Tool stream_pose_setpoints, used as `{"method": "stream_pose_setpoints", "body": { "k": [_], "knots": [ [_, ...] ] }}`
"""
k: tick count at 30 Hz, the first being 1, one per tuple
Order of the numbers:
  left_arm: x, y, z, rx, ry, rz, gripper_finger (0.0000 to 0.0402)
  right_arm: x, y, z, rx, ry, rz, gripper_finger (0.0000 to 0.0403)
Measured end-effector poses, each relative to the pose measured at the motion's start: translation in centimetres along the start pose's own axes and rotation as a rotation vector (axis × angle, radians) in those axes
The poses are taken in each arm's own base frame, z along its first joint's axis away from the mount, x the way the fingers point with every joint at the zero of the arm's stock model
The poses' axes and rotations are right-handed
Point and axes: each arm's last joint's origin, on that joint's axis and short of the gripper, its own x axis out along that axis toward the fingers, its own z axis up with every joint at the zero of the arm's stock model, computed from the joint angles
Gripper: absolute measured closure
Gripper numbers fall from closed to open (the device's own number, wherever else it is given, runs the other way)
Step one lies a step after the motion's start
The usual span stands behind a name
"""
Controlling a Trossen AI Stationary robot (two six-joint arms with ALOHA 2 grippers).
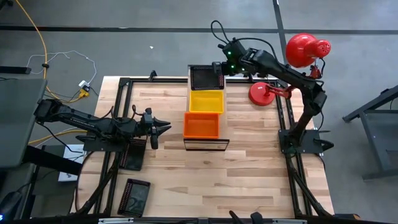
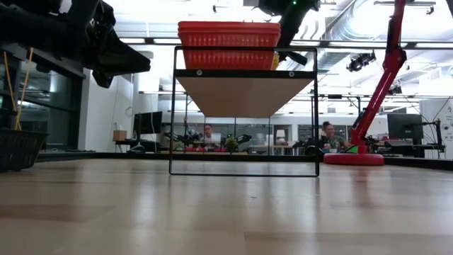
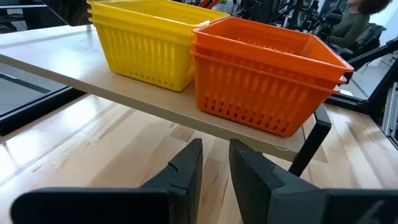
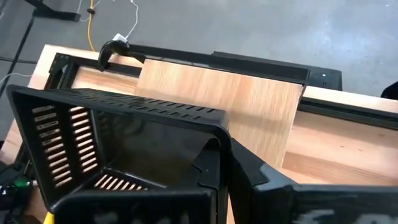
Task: Stack baskets on shelf by color
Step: Put the top right black bin on the shelf
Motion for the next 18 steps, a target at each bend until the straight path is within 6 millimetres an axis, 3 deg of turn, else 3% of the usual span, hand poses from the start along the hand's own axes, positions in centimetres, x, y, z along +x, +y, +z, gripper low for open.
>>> {"method": "stream_pose_setpoints", "body": {
  "k": [12,18],
  "knots": [
    [0.0,0.0,0.0,-0.002,-0.003,0.000,0.0332,2.4,0.9,-1.0,-0.033,0.055,-0.005,0.0401],
    [0.0,0.0,0.0,-0.001,-0.003,0.002,0.0332,2.4,0.9,-1.1,-0.046,0.055,-0.013,0.0360]
  ]
}}
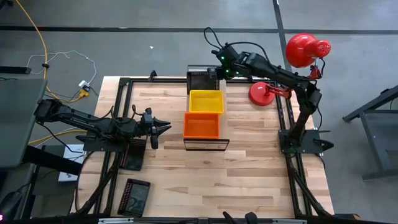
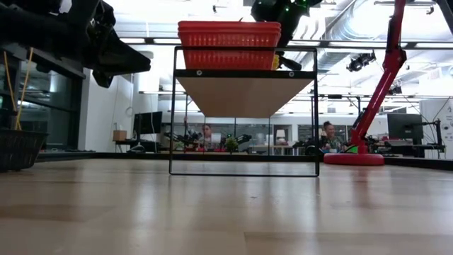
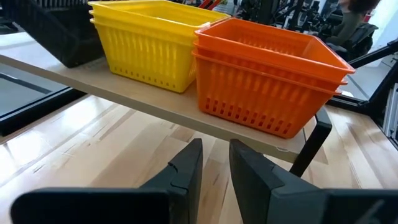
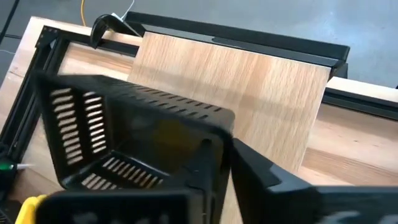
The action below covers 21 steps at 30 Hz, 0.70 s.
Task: Stack baskets on shelf by color
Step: Put the top right black bin on the shelf, then adjust the stacked orange bins
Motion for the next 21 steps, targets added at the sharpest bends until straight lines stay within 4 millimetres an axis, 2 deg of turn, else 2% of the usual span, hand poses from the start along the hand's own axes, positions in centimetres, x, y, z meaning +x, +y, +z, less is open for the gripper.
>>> {"method": "stream_pose_setpoints", "body": {
  "k": [7,14,17,21],
  "knots": [
    [0.0,0.0,0.0,0.000,0.001,0.001,0.0332,-0.9,0.3,0.5,-0.027,-0.022,0.009,0.0282],
    [0.0,0.0,0.0,0.001,0.002,0.001,0.0332,-4.1,1.6,1.7,-0.147,-0.080,0.048,0.0243],
    [0.0,0.0,0.0,0.002,0.005,-0.008,0.0332,-5.4,2.5,0.8,-0.258,-0.053,0.025,0.0240],
    [0.0,-0.1,-0.1,0.002,0.011,-0.027,0.0332,-6.7,3.3,-1.8,-0.441,0.066,-0.049,0.0240]
  ]
}}
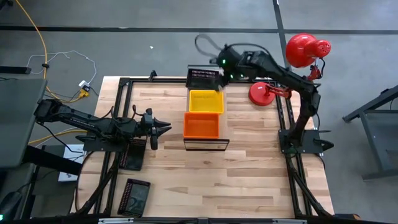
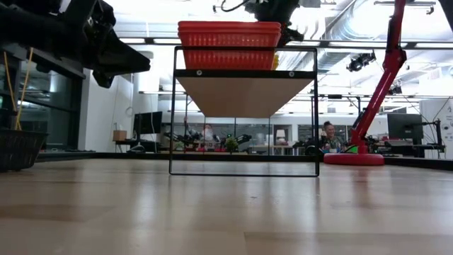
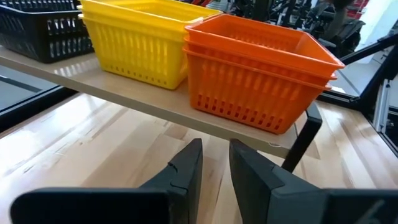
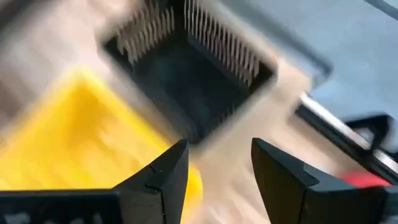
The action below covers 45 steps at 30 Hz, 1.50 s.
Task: Stack baskets on shelf by color
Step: Adjust the stacked orange bins
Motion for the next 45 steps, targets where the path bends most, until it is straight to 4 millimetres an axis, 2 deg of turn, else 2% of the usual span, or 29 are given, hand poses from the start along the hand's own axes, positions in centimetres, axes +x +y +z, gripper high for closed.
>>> {"method": "stream_pose_setpoints", "body": {
  "k": [6,11,14,19,23,26,28,32,33,38,45],
  "knots": [
    [0.0,0.0,-0.1,0.001,0.007,-0.003,0.0332,-2.2,1.2,-4.9,-0.153,0.215,-0.148,0.0240],
    [0.0,0.0,-0.1,0.000,0.007,-0.002,0.0332,-3.9,1.3,-9.3,-0.189,0.250,-0.110,0.0240],
    [0.0,0.0,-0.1,-0.011,0.007,-0.001,0.0332,-4.9,1.1,-12.4,-0.195,0.218,-0.052,0.0240],
    [0.0,-0.1,0.2,-0.017,-0.012,-0.032,0.0335,-6.0,0.9,-17.8,-0.231,0.071,0.122,0.0240],
    [0.1,-0.6,0.9,0.020,-0.079,-0.109,0.0368,-6.1,0.8,-21.2,-0.277,-0.079,0.263,0.0245],
    [0.2,-0.9,1.1,0.052,-0.115,-0.115,0.0396,-5.7,0.8,-23.1,-0.307,-0.182,0.319,0.0268],
    [0.4,-1.1,1.2,0.062,-0.123,-0.109,0.0395,-5.1,0.7,-24.2,-0.325,-0.239,0.345,0.0297],
    [1.3,-1.7,1.2,0.087,-0.085,-0.097,0.0400,-3.3,0.8,-26.0,-0.363,-0.291,0.413,0.0383],
    [1.6,-1.9,1.3,0.097,-0.081,-0.095,0.0401,-2.8,0.9,-26.3,-0.370,-0.297,0.432,0.0392],
    [3.2,-2.8,2.0,0.146,-0.055,-0.073,0.0401,-1.4,1.2,-27.1,-0.380,-0.326,0.482,0.0389],
    [4.9,-3.5,2.7,0.170,-0.036,-0.059,0.0401,-1.5,1.3,-27.0,-0.413,-0.354,0.500,0.0397]
  ]
}}
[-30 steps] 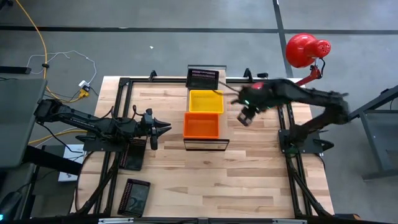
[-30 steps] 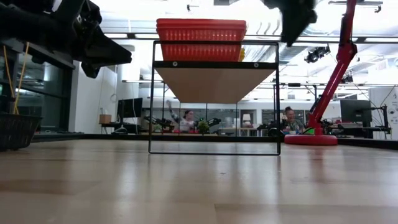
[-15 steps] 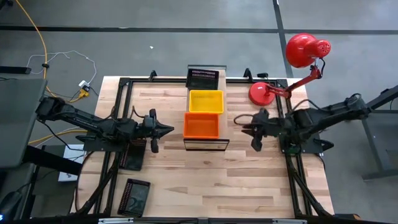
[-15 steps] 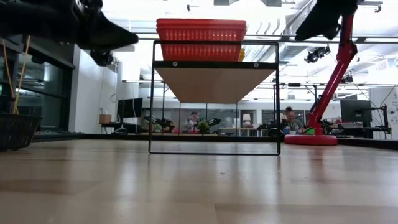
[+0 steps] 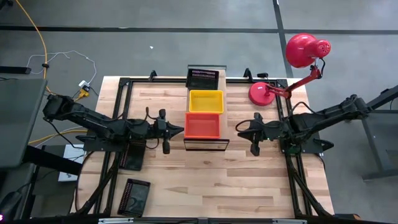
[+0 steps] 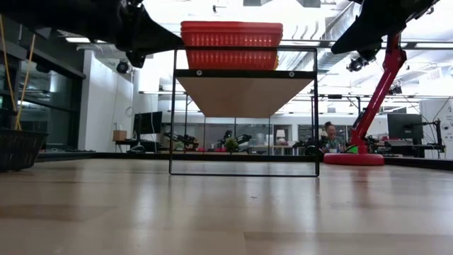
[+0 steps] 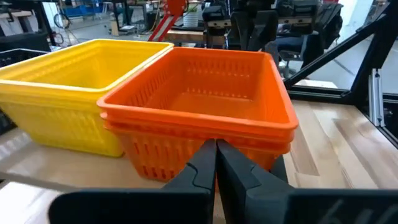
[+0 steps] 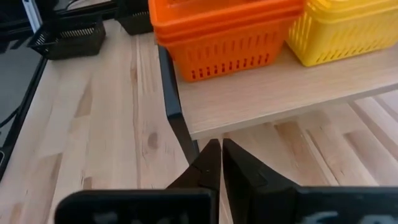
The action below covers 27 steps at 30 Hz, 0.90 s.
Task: Stack baskets on shelf by color
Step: Adjust the stacked orange bins, then stack the top black bin on the black bin on the shelf
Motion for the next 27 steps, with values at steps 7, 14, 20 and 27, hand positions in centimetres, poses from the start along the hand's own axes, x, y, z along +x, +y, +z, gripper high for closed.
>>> {"method": "stream_pose_setpoints", "body": {
  "k": [7,14,20,27],
  "knots": [
    [1.8,-0.7,0.1,0.015,0.035,-0.001,0.0401,0.0,0.0,0.0,-0.012,-0.001,-0.002,0.0401],
    [2.3,-0.8,0.5,0.053,0.058,0.063,0.0401,0.0,0.0,0.0,-0.028,0.004,0.005,0.0402],
    [-1.3,-0.4,1.4,0.062,0.163,0.082,0.0401,0.0,0.0,-0.2,-0.032,0.021,0.013,0.0403],
    [-7.4,-1.0,1.6,-0.009,0.281,-0.064,0.0401,0.0,0.0,-0.2,-0.029,0.026,0.015,0.0403]
  ]
}}
